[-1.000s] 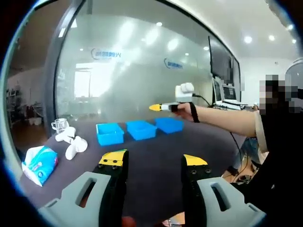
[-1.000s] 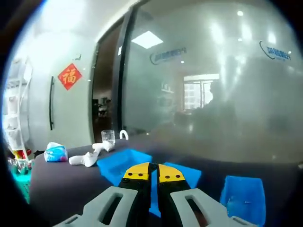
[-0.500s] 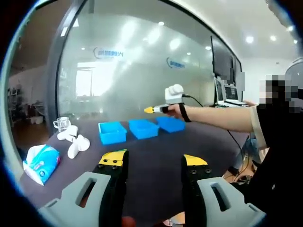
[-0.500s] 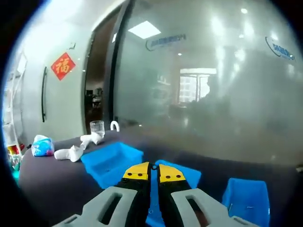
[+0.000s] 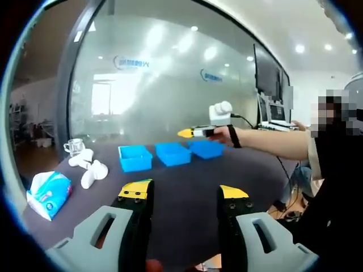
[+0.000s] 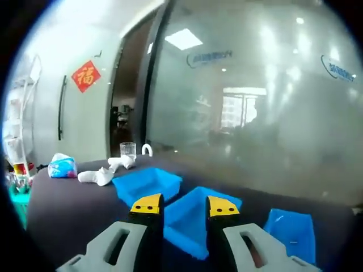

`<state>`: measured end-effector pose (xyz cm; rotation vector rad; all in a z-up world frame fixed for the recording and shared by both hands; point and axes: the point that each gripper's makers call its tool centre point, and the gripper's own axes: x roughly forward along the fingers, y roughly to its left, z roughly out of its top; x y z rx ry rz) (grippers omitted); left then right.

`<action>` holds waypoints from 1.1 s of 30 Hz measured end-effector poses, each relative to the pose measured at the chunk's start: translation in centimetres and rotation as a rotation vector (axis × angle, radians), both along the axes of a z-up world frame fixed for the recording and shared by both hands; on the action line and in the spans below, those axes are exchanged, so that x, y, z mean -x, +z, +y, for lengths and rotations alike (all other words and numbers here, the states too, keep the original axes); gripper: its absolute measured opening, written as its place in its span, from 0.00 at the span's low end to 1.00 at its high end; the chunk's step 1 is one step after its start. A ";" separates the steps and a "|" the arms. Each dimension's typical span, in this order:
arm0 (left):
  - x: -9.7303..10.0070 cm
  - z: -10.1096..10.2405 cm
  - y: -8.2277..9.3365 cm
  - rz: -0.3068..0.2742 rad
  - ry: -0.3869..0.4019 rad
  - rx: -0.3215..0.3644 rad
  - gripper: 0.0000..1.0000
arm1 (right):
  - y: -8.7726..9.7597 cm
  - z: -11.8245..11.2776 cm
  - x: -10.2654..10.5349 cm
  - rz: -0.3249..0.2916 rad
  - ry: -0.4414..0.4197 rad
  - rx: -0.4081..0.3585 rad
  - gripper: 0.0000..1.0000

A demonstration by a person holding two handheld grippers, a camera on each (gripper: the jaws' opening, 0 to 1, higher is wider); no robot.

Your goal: Sort the screws, nuts, and washers into the corresponding bins

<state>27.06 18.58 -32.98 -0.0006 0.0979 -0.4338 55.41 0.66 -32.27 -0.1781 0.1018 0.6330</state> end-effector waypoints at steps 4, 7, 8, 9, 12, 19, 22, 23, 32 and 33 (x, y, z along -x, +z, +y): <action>-0.4 0.9 0.2 -0.005 0.019 0.000 0.41 | 1.5 -1.1 3.3 -0.026 0.018 -0.062 0.26; -0.7 1.5 0.6 -0.020 0.036 0.000 0.41 | 2.3 -2.6 6.4 -0.046 0.031 -0.076 0.25; -0.7 1.7 0.8 -0.025 0.041 -0.003 0.41 | 2.5 -3.1 7.4 -0.048 0.033 -0.076 0.25; -0.8 1.9 0.8 -0.028 0.044 -0.005 0.41 | 2.9 -4.0 8.7 -0.059 0.033 -0.086 0.26; -1.0 2.4 0.8 -0.034 0.061 -0.024 0.40 | 3.6 -6.4 11.7 -0.066 0.016 -0.136 0.26; -1.2 3.2 0.2 -0.011 0.064 -0.017 0.40 | 3.5 -11.9 17.7 -0.047 -0.036 -0.183 0.26; -1.0 3.4 0.6 -0.025 0.066 -0.006 0.40 | 3.8 -15.6 20.0 -0.091 -0.111 -0.171 0.27; -1.0 3.5 0.7 -0.031 0.068 -0.003 0.40 | 3.7 -16.5 20.7 -0.100 -0.126 -0.164 0.27; 0.0 4.0 1.1 -0.058 0.076 -0.006 0.40 | 3.7 -22.5 25.2 -0.171 -0.273 -0.190 0.32; 0.2 4.1 1.1 -0.059 0.074 -0.009 0.40 | 3.5 -22.9 25.6 -0.174 -0.288 -0.178 0.32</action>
